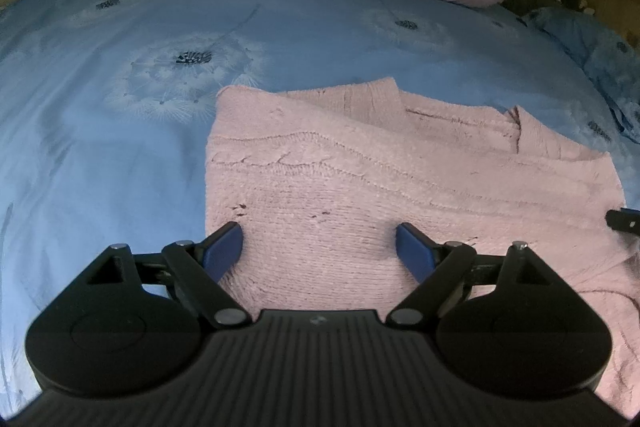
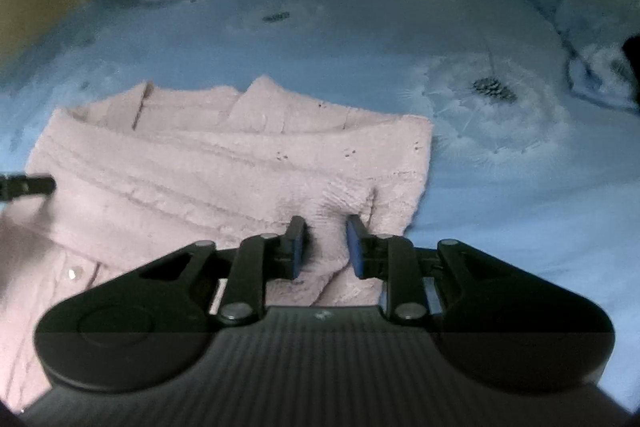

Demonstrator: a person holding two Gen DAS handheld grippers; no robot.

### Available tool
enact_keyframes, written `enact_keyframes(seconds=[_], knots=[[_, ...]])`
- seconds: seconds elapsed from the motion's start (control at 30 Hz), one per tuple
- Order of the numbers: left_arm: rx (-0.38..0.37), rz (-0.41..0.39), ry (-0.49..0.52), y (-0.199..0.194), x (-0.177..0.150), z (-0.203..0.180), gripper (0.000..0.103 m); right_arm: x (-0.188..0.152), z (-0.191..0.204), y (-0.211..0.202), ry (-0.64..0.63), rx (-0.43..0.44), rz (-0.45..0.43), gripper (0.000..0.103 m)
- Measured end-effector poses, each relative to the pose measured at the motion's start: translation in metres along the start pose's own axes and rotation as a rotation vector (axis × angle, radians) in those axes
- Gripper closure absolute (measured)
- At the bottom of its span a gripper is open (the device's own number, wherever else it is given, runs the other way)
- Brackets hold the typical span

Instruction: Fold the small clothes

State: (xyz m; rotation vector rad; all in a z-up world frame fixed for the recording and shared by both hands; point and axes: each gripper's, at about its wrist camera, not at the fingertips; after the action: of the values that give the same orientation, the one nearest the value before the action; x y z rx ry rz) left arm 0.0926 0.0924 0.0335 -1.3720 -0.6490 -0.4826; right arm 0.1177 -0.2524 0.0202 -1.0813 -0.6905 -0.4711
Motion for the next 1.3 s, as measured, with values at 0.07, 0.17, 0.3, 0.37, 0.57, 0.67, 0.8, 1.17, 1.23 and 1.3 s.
enact_keyframes(seconds=[0.07, 0.17, 0.3, 0.37, 0.57, 0.67, 0.8, 1.17, 1.23, 1.3], knots=[[0.005, -0.003, 0.005, -0.001, -0.001, -0.001, 0.015, 0.001, -0.003, -0.005, 0.038, 0.015, -0.014, 0.076], [0.005, 0.000, -0.002, -0.006, -0.001, -0.001, 0.015, -0.002, -0.003, -0.023, 0.072, 0.022, -0.048, 0.075], [-0.008, -0.001, -0.010, -0.020, -0.002, 0.001, 0.015, -0.017, -0.001, -0.054, 0.109, 0.034, -0.081, 0.070], [-0.013, -0.006, -0.008, -0.031, -0.006, 0.004, 0.015, -0.028, 0.002, -0.071, 0.117, 0.036, -0.082, 0.068], [-0.001, 0.015, 0.005, -0.065, -0.029, 0.007, 0.015, -0.064, 0.019, -0.110, 0.122, 0.045, -0.039, 0.067], [-0.012, 0.022, 0.004, -0.089, -0.045, 0.008, 0.015, -0.081, 0.031, -0.122, 0.106, 0.048, -0.015, 0.066], [-0.032, 0.017, -0.010, -0.121, -0.070, 0.008, 0.015, -0.098, 0.041, -0.128, 0.096, 0.013, 0.020, 0.066], [-0.043, 0.030, 0.026, -0.163, -0.123, -0.009, 0.015, -0.137, 0.055, -0.139, 0.110, -0.074, 0.050, 0.065], [-0.037, 0.033, 0.039, -0.164, -0.128, -0.010, 0.015, -0.139, 0.058, -0.142, 0.104, -0.111, 0.054, 0.064], [-0.026, 0.032, 0.053, -0.165, -0.133, -0.012, 0.015, -0.143, 0.059, -0.147, 0.105, -0.144, 0.055, 0.063]])
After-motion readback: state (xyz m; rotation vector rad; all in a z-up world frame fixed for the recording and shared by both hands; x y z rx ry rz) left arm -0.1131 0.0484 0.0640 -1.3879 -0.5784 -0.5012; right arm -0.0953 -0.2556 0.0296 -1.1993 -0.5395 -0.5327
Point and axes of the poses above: each gripper's, at about its wrist camera, not at the fingertips, and y roughly the way its jaws point, z to its left, x to its top, and after that the axes turned 12 degrees about x, right-handed
